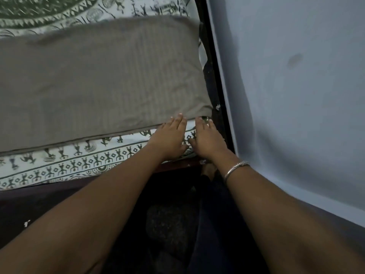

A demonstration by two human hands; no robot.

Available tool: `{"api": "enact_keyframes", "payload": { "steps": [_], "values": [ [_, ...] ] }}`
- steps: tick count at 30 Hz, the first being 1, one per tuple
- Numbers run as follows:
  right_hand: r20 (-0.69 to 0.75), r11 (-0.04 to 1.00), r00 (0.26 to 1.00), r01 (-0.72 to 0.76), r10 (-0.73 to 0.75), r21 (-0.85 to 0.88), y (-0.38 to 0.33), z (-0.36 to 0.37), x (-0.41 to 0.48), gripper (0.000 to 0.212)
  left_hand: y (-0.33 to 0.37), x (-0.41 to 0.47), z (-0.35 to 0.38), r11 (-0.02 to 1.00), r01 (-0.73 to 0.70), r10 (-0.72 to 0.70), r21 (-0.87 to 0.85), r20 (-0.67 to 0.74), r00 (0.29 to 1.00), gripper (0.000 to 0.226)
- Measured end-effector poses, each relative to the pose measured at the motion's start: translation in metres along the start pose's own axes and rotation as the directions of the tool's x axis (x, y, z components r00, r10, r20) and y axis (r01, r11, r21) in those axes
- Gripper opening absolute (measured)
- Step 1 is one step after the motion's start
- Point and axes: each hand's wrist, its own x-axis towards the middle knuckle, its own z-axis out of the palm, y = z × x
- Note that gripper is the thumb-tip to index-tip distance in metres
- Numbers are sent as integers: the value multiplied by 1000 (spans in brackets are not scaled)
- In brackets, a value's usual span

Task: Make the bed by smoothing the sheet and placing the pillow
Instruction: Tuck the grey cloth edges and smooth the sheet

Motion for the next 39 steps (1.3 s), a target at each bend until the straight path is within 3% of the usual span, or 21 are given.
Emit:
{"api": "enact_keyframes", "payload": {
  "steps": [3, 5, 9, 12, 15, 18, 22, 26, 30, 34, 39],
  "values": [
    [-12, 999, 1000, -7, 8, 46, 17, 31, 12, 59, -2, 19, 33, 994, -1, 9, -113, 67, 998, 80],
    [-115, 998, 993, 42, -37, 46, 24, 44, 20, 56, -1, 31, 52, 992, 1, 4, -126, 44, 999, 75],
    [-417, 989, 906, 118, -70, 90, 35, 59, 31, 43, 3, 51, 77, 998, 69, -66, 9, -220, 973, 47],
    [-540, 983, 841, 98, 1, 155, 41, 68, 37, 29, 7, 61, 84, 994, 80, -99, -71, -326, 940, 21],
    [-477, 881, 836, -13, 269, 474, 44, 68, 41, 23, 12, 64, 91, 995, 67, -89, -73, -358, 930, 10],
    [-448, 785, 802, -40, 394, 618, 47, 67, 36, 15, 15, 60, 92, 995, 61, -85, -76, -365, 927, 12],
    [-372, 811, 857, -88, 358, 578, 51, 79, 17, 15, 19, 50, 98, 999, 17, -9, 29, -254, 967, 21],
    [-356, 710, 827, -71, 435, 701, 51, 70, 23, 13, 20, 53, 95, 996, -37, 61, 78, -326, 943, 21],
    [-361, 796, 846, -116, 393, 595, 52, 58, 41, 17, 26, 67, 87, 989, -49, 95, 140, -349, 932, 22],
    [-383, 809, 848, -88, 367, 581, 58, 65, 34, 7, 31, 65, 89, 992, -46, 83, 119, -326, 942, 15],
    [-362, 777, 856, -69, 368, 626, 60, 74, 27, 5, 32, 57, 91, 988, -75, 112, 137, -291, 950, 21]
  ]
}}
